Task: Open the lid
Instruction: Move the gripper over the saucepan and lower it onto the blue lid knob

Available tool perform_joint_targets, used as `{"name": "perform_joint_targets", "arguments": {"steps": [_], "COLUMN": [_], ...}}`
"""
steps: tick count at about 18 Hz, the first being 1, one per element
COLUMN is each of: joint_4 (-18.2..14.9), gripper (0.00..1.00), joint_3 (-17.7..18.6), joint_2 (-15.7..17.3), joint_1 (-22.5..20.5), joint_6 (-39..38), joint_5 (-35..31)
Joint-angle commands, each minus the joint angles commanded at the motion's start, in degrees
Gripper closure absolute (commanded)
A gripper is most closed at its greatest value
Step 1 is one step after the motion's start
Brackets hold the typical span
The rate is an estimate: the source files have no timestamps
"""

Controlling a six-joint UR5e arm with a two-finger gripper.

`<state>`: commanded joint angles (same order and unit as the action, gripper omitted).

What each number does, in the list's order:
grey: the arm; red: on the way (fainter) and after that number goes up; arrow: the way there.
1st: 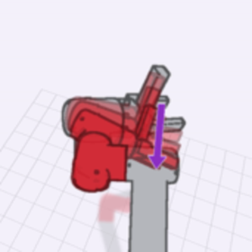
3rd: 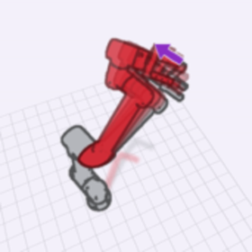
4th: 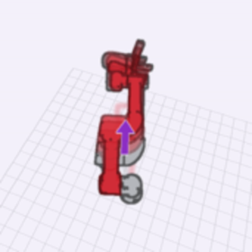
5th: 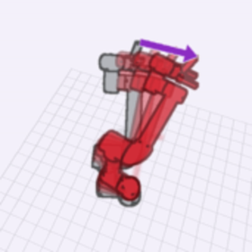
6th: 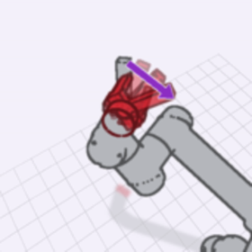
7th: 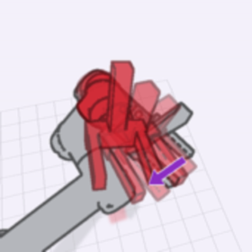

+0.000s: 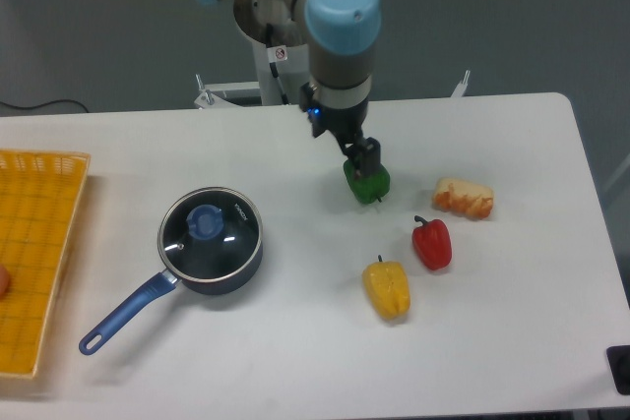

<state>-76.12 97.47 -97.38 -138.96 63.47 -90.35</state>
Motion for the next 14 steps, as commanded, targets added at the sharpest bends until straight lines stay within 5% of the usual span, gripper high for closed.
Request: {"name": "perform_joint_targets", "arguments": {"steps": [5, 11, 14], "joint_4": [0.9, 8.2, 9.1], "gripper": [0.00, 0.00, 0.00], "joint_3": [-0.1, 0.2, -0.5], "joint_2": [-0.8, -5.7, -6.1], "joint_1": [2.5, 8.5, 9.1], "joint_6": [-4.6, -25.8, -33.7], "joint_5": [0.4, 0.6, 5.6]}}
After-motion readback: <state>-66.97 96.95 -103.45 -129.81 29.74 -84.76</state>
